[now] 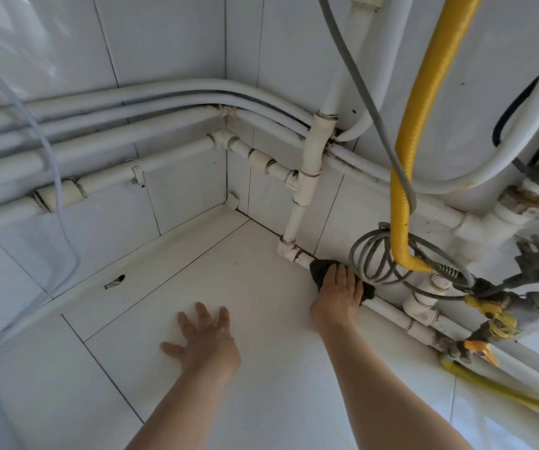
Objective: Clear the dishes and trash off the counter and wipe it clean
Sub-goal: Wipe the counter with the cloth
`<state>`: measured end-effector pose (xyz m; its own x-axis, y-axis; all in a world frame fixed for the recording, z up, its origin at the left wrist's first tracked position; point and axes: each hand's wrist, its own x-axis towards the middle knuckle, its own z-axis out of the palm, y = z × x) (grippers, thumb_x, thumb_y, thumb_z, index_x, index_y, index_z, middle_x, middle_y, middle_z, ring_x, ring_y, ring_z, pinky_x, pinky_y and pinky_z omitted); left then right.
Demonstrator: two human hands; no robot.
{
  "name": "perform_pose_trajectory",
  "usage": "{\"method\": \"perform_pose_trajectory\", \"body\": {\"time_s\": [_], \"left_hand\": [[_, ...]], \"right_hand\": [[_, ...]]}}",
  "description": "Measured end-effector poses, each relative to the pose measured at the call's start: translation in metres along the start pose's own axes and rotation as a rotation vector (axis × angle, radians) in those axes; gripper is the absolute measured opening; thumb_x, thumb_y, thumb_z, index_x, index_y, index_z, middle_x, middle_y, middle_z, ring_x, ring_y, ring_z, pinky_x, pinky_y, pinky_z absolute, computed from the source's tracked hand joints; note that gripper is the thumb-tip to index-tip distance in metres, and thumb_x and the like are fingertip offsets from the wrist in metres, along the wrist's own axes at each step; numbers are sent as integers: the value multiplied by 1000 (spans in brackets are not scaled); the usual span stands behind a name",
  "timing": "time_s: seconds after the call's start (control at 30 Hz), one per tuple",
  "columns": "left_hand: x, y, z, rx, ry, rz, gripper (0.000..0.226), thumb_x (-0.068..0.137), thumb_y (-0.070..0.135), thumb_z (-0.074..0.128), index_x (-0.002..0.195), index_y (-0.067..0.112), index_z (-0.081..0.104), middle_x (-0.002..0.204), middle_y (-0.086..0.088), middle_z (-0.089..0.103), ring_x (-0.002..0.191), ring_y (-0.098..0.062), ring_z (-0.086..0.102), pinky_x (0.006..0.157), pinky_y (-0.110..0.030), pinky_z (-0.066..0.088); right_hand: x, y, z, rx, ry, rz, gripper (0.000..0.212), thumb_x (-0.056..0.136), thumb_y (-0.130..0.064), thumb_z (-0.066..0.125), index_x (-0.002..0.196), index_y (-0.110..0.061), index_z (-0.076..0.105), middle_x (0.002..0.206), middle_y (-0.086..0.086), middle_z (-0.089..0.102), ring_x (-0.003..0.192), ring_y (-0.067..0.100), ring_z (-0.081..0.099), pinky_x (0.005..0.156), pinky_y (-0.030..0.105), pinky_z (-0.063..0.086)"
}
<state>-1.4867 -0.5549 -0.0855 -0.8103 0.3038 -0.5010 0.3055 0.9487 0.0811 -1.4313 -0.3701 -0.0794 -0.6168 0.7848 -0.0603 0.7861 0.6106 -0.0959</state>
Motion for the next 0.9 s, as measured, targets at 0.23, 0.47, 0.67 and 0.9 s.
{"method": "perform_pose_trajectory", "body": {"time_s": [0.23,0.47,0.67,0.9], "left_hand": [[-1,-2,-2,-15,-15,-7,56,103,30,25,151,35,-2,158,-4,-19,144,-38,-16,109,-65,15],[-3,-6,-2,-15,-14,26,56,103,32,25,151,34,-3,158,-6,-17,144,-38,-13,109,-66,18],[-19,-8,8,-2,69,63,53,102,30,27,151,32,7,160,-5,-9,146,-33,-6,113,-55,18],[-68,10,34,9,127,213,47,101,26,28,148,32,22,161,-1,-4,147,-28,-4,115,-51,13]], "right_hand": [[-41,-20,26,77,-142,-229,62,98,-28,34,153,-17,8,161,4,2,148,20,-6,119,40,-6],[-87,80,12,61,-151,97,70,97,-56,23,153,-18,5,161,2,-1,148,20,-9,118,43,-7],[-124,58,17,92,-123,66,91,76,-64,-7,153,-18,5,161,4,-3,147,22,-10,117,45,-9],[-176,21,40,106,-102,-168,90,75,-59,-5,153,-16,12,161,6,3,148,24,-7,108,42,-19]]}}
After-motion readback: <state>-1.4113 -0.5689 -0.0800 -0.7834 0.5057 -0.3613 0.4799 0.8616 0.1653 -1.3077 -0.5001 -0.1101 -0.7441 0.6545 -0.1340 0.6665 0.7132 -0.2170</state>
